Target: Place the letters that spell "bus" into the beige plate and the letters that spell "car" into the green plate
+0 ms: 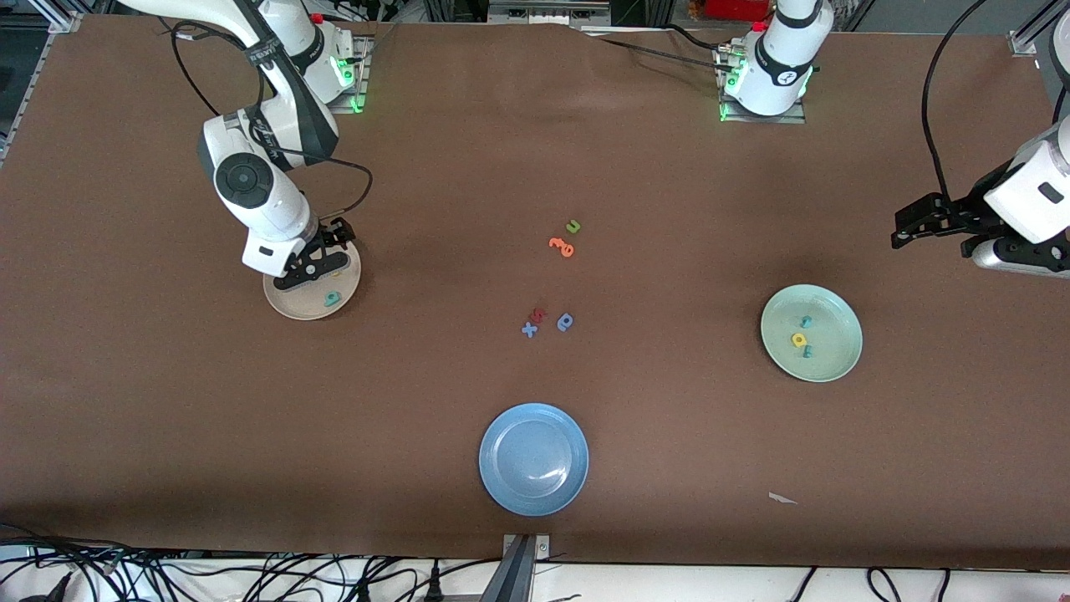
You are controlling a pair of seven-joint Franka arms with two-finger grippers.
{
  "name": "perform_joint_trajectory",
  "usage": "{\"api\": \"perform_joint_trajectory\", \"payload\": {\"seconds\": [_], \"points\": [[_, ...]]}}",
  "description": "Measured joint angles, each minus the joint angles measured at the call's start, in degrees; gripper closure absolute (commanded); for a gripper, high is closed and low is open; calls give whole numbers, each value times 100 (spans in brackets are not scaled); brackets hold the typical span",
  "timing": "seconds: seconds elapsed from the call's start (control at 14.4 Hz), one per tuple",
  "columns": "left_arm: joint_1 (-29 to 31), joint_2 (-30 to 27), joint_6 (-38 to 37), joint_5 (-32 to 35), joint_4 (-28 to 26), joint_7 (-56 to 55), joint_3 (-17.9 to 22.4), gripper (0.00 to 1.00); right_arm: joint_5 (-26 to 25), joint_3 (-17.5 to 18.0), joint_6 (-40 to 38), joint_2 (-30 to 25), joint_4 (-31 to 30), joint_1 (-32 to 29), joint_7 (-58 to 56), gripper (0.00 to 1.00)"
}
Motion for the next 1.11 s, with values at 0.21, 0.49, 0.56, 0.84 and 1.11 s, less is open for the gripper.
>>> {"api": "perform_joint_trajectory", "payload": {"seconds": [0.21,0.49,0.56,0.84,1.11], "points": [[-3,0,-1,0,0,0,-3,0,509,-84,-1089,-138,894,-3,-4,0],[-8,0,-2,0,-1,0,-29,0,620,-420,-2137,-244,2046,-13,-4,0],[-9,0,-3,0,-2,0,-42,0,739,-564,-2346,-253,2250,-16,-4,0],[-9,0,-5,0,-4,0,-56,0,1063,-993,-3225,-267,3107,-22,-10,0],[-9,0,-6,0,-5,0,-56,0,1067,-1155,-3558,-268,3491,49,99,0]]}}
